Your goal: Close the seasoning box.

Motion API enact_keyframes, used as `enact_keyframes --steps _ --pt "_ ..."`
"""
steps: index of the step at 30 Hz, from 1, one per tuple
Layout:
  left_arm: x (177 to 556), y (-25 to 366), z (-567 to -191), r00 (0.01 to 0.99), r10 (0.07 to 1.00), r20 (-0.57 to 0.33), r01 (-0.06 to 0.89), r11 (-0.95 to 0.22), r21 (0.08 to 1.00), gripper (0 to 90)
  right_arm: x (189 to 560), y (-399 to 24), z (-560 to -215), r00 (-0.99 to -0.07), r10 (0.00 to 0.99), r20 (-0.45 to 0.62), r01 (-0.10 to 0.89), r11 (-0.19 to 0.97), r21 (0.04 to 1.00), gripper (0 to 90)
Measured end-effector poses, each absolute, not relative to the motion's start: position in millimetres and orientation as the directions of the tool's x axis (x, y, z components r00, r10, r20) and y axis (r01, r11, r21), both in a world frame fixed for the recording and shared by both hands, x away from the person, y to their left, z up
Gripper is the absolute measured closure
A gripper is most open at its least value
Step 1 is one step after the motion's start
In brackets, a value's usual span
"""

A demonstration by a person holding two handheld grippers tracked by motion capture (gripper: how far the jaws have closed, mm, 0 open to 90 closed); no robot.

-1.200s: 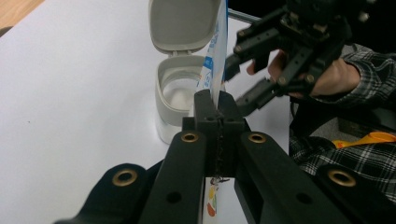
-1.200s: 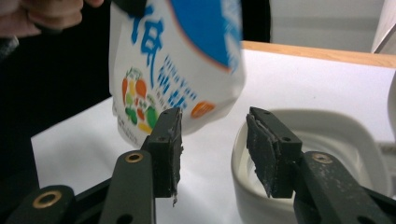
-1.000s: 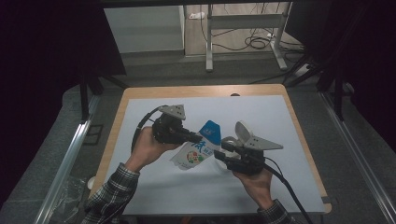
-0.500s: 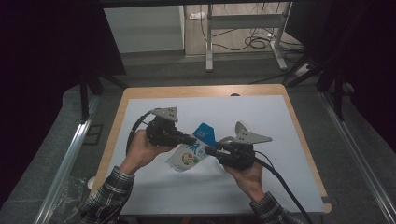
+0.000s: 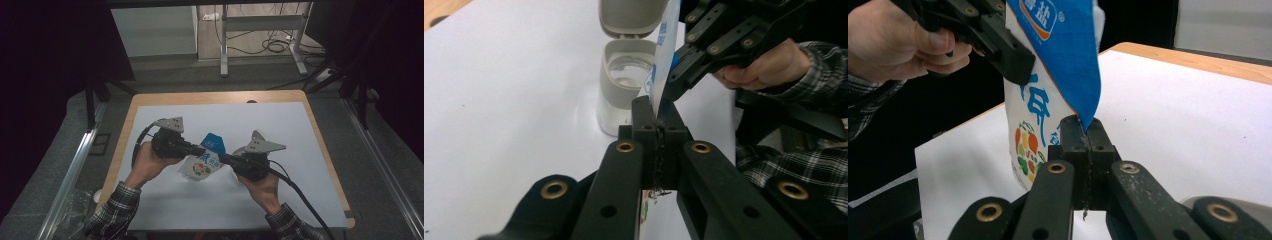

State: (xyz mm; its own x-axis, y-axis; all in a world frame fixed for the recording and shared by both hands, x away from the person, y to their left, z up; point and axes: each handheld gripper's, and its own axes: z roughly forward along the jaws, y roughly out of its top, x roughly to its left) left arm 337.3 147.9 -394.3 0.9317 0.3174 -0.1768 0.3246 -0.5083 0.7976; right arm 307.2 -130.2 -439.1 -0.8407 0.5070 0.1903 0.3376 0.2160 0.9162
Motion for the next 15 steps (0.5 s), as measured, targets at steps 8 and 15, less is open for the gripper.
enact_keyframes --steps 8,15 --pt "335 148 -404 0.914 0.389 -0.118 0.320 -0.509 0.799 70.5 308 -125 -434 -0.836 0.530 0.139 0.317 0.262 0.911 90.0" --pt "332 149 -410 0.882 0.466 -0.072 0.333 -0.507 0.795 47.1 312 -121 -432 -0.827 0.548 0.126 0.318 0.272 0.908 90.0"
